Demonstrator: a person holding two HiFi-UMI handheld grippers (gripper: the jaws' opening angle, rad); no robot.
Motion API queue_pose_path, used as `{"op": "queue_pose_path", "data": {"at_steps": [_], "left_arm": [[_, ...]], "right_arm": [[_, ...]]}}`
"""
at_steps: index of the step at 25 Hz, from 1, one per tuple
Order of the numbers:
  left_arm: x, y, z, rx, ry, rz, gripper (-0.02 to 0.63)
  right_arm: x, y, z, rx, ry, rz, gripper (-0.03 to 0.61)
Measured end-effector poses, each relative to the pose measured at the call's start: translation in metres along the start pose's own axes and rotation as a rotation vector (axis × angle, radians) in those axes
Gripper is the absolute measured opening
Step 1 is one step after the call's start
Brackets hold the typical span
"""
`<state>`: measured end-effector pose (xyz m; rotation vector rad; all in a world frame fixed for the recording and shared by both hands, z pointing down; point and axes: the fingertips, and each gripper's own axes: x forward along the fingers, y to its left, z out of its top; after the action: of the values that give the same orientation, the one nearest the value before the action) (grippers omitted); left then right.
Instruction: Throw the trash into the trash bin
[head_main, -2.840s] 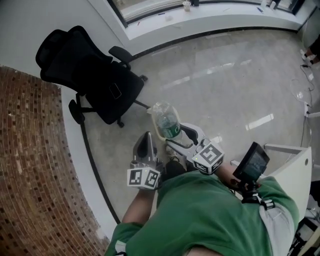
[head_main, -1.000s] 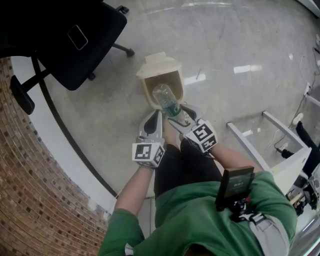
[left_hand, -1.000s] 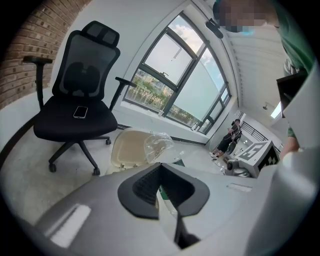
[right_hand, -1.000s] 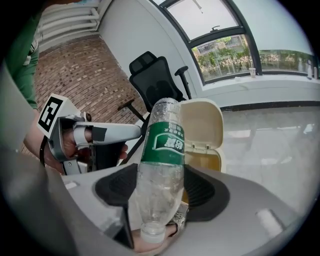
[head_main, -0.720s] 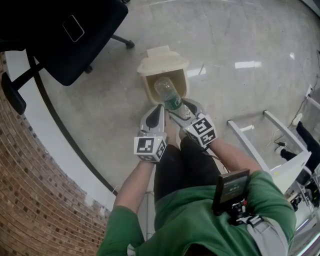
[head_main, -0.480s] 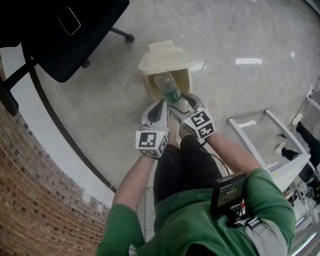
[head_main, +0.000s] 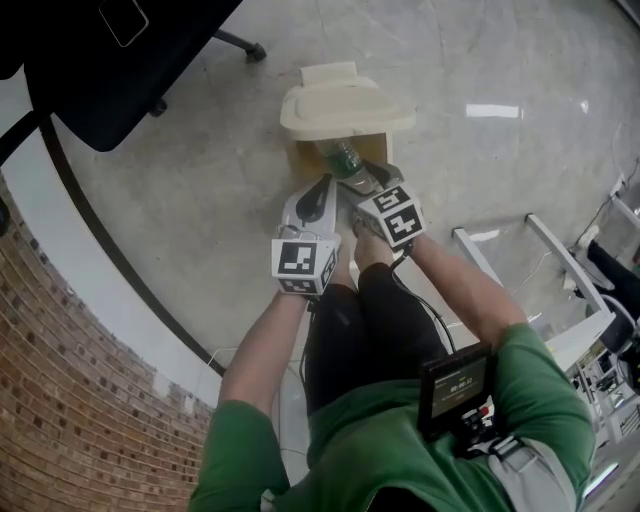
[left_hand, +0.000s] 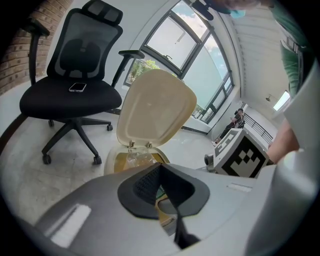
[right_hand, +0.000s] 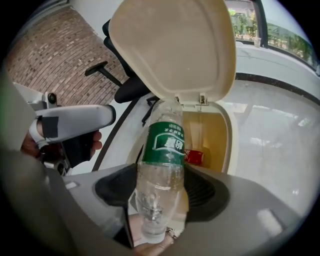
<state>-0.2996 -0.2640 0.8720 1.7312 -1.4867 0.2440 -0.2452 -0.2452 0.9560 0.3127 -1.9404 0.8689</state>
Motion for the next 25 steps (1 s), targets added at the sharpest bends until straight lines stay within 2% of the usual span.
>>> {"op": "queue_pose_path", "data": {"at_steps": [6,11,25], "left_arm": [[0.006,0.015,-0.008,0.016,0.008,0.014,0.008],[0.005,0.025,-0.012,0.000,0.003,0.028,0.008],[0.001,0.044,-0.018,-0.041,-0.009,0.064,0.008]], "right_arm": [[0.022,-0.009,0.009,0.010,0.044,-0.032,0.295],[0.040,-0.019,0.007,0.017,0.099,-0.080,0.295],[0.073,-0.037,0.028,-0.091,0.147,-0.161,0.293]]}}
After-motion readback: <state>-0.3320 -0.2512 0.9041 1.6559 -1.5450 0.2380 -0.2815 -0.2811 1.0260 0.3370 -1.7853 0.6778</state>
